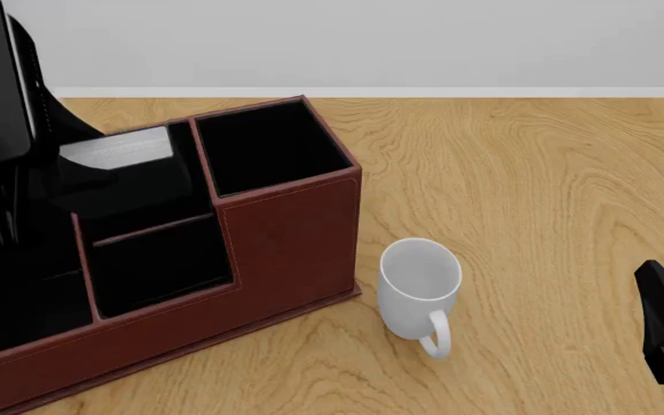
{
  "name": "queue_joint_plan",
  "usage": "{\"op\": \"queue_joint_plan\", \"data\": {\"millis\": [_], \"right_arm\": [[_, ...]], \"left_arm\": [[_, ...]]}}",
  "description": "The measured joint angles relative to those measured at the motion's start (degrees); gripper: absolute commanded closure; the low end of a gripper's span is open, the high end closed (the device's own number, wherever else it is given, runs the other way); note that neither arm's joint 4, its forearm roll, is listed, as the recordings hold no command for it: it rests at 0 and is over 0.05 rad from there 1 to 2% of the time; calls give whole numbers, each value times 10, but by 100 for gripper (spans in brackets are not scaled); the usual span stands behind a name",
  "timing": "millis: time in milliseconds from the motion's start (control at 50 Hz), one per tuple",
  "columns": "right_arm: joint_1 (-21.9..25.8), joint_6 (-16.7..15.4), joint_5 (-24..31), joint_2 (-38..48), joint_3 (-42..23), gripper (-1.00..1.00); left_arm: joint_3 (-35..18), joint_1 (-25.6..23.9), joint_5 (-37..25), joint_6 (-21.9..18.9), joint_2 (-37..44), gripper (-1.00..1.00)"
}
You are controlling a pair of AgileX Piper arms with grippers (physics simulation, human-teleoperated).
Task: Pick up the book and place it in the front compartment of the caddy.
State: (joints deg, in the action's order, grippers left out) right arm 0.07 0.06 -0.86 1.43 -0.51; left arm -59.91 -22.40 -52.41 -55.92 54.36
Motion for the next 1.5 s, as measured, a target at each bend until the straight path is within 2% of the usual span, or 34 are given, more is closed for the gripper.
{"op": "queue_joint_plan", "data": {"millis": [1500], "right_arm": [[0,0,0,0,0,-100]], "left_arm": [[63,19,72,-6,18,100]]}}
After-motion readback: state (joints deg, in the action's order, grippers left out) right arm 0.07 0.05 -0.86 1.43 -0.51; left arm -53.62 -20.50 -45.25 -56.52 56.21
